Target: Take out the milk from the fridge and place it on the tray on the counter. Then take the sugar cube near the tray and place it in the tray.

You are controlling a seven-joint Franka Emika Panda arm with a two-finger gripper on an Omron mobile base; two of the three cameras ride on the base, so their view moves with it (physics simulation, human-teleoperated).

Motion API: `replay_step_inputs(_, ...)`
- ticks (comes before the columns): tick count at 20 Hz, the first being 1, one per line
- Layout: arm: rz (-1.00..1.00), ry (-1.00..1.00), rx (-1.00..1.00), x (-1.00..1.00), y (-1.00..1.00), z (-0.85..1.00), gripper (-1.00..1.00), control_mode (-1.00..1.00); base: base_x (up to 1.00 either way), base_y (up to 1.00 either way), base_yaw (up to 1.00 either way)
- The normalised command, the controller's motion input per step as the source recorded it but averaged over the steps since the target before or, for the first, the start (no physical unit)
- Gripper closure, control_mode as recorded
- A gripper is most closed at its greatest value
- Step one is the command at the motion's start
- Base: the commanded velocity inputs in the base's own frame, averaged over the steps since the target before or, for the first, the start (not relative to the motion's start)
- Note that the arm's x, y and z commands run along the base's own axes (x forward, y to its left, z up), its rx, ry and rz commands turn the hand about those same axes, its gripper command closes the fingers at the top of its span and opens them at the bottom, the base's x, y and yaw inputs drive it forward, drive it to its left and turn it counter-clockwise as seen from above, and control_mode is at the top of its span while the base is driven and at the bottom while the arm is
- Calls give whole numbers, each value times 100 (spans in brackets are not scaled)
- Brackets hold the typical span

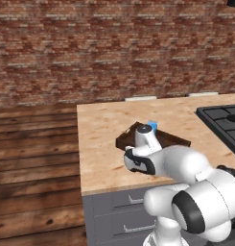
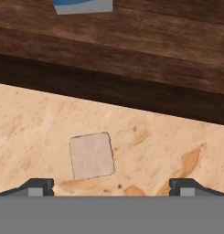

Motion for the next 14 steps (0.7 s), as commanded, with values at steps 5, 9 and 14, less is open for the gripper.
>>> replay_step_inputs(5,0,0,0,0,-4,-13,-100,-100,0,0,0)
replay_step_inputs(9,1,0,0,2,-1,-13,-100,-100,0,0,0)
replay_step_inputs(14,1,0,0,3,-1,-14,-100,-100,0,0,0)
